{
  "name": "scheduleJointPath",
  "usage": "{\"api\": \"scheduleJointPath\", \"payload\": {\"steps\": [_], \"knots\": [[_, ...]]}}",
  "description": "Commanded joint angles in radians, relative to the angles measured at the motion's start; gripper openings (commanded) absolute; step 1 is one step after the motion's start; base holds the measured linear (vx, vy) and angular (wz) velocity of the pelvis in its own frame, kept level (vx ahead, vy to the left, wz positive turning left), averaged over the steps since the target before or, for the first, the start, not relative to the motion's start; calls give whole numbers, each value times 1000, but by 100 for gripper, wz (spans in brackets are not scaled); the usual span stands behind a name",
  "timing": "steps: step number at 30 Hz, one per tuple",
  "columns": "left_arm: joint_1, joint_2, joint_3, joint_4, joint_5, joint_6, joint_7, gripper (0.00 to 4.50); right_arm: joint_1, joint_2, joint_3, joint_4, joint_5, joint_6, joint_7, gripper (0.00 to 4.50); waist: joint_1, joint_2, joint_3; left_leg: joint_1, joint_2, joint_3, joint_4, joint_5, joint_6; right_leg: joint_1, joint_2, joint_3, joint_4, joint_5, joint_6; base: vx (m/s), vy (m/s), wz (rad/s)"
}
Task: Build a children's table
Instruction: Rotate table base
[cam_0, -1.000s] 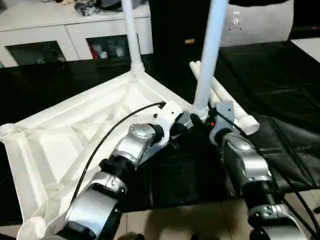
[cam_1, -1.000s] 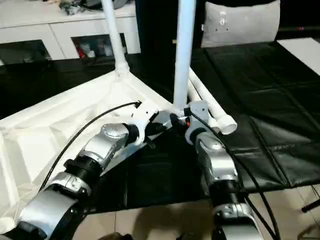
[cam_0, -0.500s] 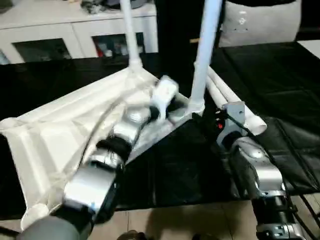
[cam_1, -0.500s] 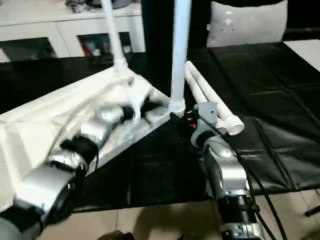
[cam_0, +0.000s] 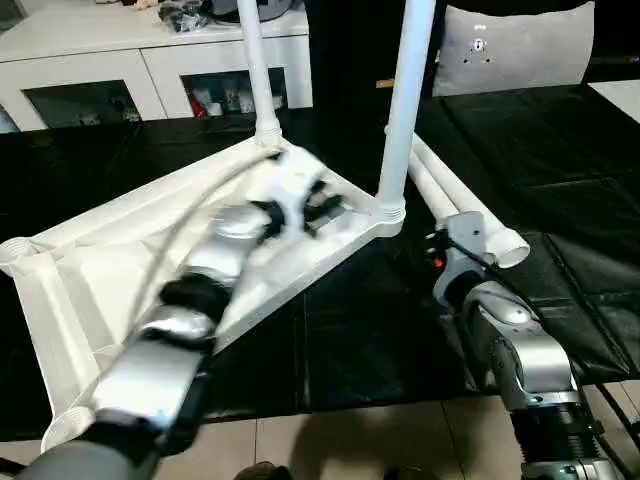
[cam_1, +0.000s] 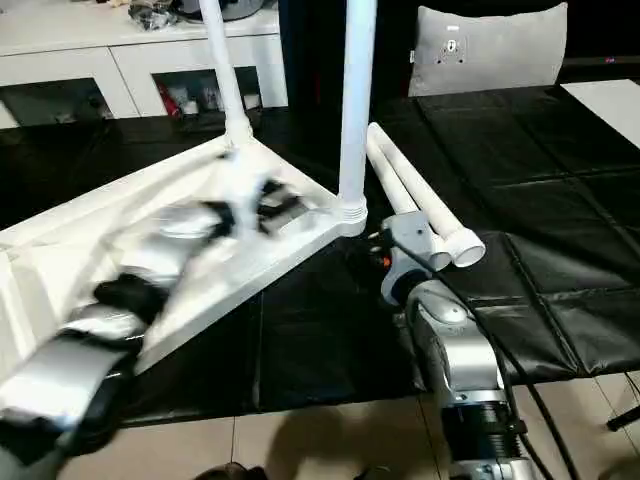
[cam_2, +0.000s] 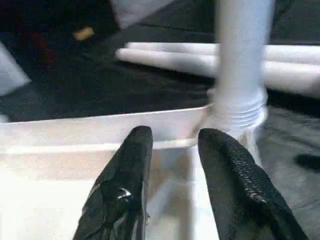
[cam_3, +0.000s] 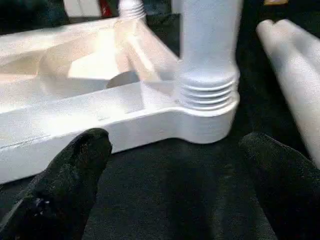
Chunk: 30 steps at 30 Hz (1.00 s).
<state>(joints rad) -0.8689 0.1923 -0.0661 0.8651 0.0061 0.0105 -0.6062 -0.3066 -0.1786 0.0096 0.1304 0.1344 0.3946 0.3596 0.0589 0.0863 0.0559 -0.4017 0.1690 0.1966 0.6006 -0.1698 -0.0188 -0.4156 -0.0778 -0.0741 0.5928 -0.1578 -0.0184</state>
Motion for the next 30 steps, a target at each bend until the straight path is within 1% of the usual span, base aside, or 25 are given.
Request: {"api": "scheduleJointPath", "payload": {"steps": [1, 2, 3, 4, 6, 7, 8, 9, 10, 11, 12, 13, 14, 15, 17, 18, 19, 20, 21, 22, 23, 24, 27, 28, 30], "knots": [[36, 44, 18, -106, 7, 66, -19, 173, 4, -3, 26, -18, -12, 36, 12, 450, 5, -19, -78, 27, 55, -34, -65, -209, 73, 53, -74, 40, -79, -301, -170, 0, 0, 0], [61, 71, 26, -162, 5, 104, -28, 173, 6, -5, 31, -20, -16, 43, 13, 450, 6, -15, -79, 27, 61, -37, -68, -202, 65, 53, -76, 42, -71, -283, -178, 0, 0, 0], [87, 99, 31, -216, 1, 138, -39, 173, 8, -6, 37, -25, -19, 50, 14, 450, 3, -14, -77, 28, 57, -34, -68, -209, 63, 48, -70, 41, -73, -282, -174, 0, 0, 0], [100, 115, 33, -243, -1, 154, -48, 173, 9, -7, 41, -28, -22, 53, 14, 450, 6, -13, -79, 29, 61, -38, -69, -207, 56, 52, -76, 42, -67, -270, -178, 0, 0, 0], [130, 150, 35, -300, -7, 189, -70, 173, 10, -9, 51, -34, -24, 60, 16, 450, 3, -12, -74, 27, 57, -34, -71, -222, 50, 45, -72, 43, -73, -286, -169, 0, 0, 0], [161, 191, 39, -353, -14, 227, -105, 173, 11, -8, 61, -37, -26, 62, 19, 450, 3, -11, -73, 29, 57, -35, -72, -234, 42, 46, -72, 44, -73, -301, -166, 0, 0, 0], [161, 191, 39, -353, -14, 227, -105, 173, 11, -8, 61, -37, -26, 62, 19, 450, 6, -8, -70, 31, 58, -36, -74, -245, 36, 43, -75, 45, -74, -312, -164, 0, 0, 0], [181, 214, 38, -388, -20, 254, -118, 173, 12, -8, 67, -41, -24, 67, 18, 450, 3, -8, -68, 32, 56, -34, -76, -270, 28, 40, -71, 45, -79, -342, -154, 0, 0, 0], [208, 260, 44, -430, -21, 292, -133, 173, 14, -2, 77, -47, -24, 75, 19, 450, 5, -3, -66, 32, 60, -40, -80, -280, 14, 40, -73, 47, -74, -335, -152, 0, 0, 0], [219, 281, 48, -442, -17, 303, -138, 173, 15, 0, 82, -49, -26, 78, 18, 450, 1, -2, -64, 32, 58, -39, -83, -296, 7, 37, -68, 47, -74, -331, -148, 0, 0, 0], [231, 305, 55, -462, -18, 330, -147, 173, 16, 0, 91, -49, -32, 80, 20, 450, -1, -1, -65, 35, 59, -40, -84, -311, -5, 37, -69, 47, -71, -327, -149, 0, 0, 0], [231, 305, 55, -462, -18, 330, -147, 173, 16, 0, 91, -49, -32, 80, 20, 450, -2, 0, -63, 35, 57, -39, -85, -319, -7, 36, -68, 48, -73, -332, -146, 0, 0, 0], [240, 328, 62, -477, -15, 353, -151, 173, 16, -1, 97, -49, -38, 82, 21, 450, -2, 0, -63, 39, 56, -39, -84, -334, -17, 35, -69, 49, -74, -341, -146, 0, 0, 0], [248, 356, 66, -492, -3, 375, -148, 173, 17, 0, 101, -48, -38, 86, 23, 450, 0, -2, -64, 39, 56, -39, -84, -341, -22, 35, -71, 49, -76, -349, -145, 0, 0, 0], [262, 409, 65, -510, 29, 408, -139, 173, 14, 0, 108, -42, -40, 93, 30, 450, 0, 1, -66, 36, 57, -43, -87, -337, -27, 37, -71, 50, -70, -339, -142, 0, 0, 0], [269, 444, 60, -509, 59, 424, -131, 173, 9, 1, 116, -32, -44, 97, 33, 450, 0, 8, -68, 37, 57, -44, -86, -335, -32, 37, -71, 50, -67, -324, -140, 0, 0, 0], [274, 463, 50, -500, 80, 419, -129, 173, 6, 1, 120, -24, -47, 97, 35, 450, -5, 5, -65, 34, 56, -43, -88, -340, -32, 37, -68, 50, -69, -324, -137, 0, 0, 0], [276, 474, 44, -494, 93, 413, -130, 173, 3, 1, 123, -19, -48, 97, 36, 450, -6, 8, -67, 37, 55, -43, -86, -346, -37, 37, -68, 50, -70, -321, -135, 0, 0, 0], [283, 489, 35, -491, 105, 419, -129, 173, -1, 2, 126, -10, -52, 92, 33, 450, -4, 19, -70, 39, 54, -45, -85, -347, -40, 37, -70, 50, -68, -316, -138, 0, 0, 0], [292, 506, 27, -486, 114, 427, -129, 173, -7, 7, 130, 2, -56, 85, 25, 450, -6, 13, -69, 38, 54, -43, -86, -354, -45, 37, -69, 50, -69, -306, -144, 0, 0, 0], [296, 514, 20, -490, 118, 437, -127, 173, -11, 10, 130, 7, -56, 81, 22, 450, -8, 21, -68, 40, 54, -43, -86, -371, -52, 36, -68, 49, -71, -297, -152, 0, 0, 0], [298, 520, 7, -495, 130, 460, -121, 173, -19, 17, 126, 14, -55, 75, 16, 450, -3, 22, -70, 41, 53, -44, -84, -371, -52, 37, -71, 50, -67, -289, -157, 0, 0, 0], [299, 521, -4, -498, 142, 476, -116, 173, -23, 22, 125, 20, -54, 73, 13, 450, 2, 22, -70, 41, 55, -44, -85, -367, -50, 36, -71, 51, -65, -280, -163, 0, 0, 0], [300, 526, -19, -496, 160, 480, -111, 173, -27, 23, 125, 29, -55, 70, 13, 450, 4, 18, -72, 40, 56, -44, -85, -359, -49, 38, -71, 52, -64, -275, -164, 0, 0, 0], [305, 538, -43, -503, 183, 500, -99, 173, -34, 21, 128, 43, -55, 69, 13, 450, 3, 19, -72, 39, 55, -44, -85, -353, -50, 39, -71, 51, -63, -271, -163, 0, 0, 0]]}}
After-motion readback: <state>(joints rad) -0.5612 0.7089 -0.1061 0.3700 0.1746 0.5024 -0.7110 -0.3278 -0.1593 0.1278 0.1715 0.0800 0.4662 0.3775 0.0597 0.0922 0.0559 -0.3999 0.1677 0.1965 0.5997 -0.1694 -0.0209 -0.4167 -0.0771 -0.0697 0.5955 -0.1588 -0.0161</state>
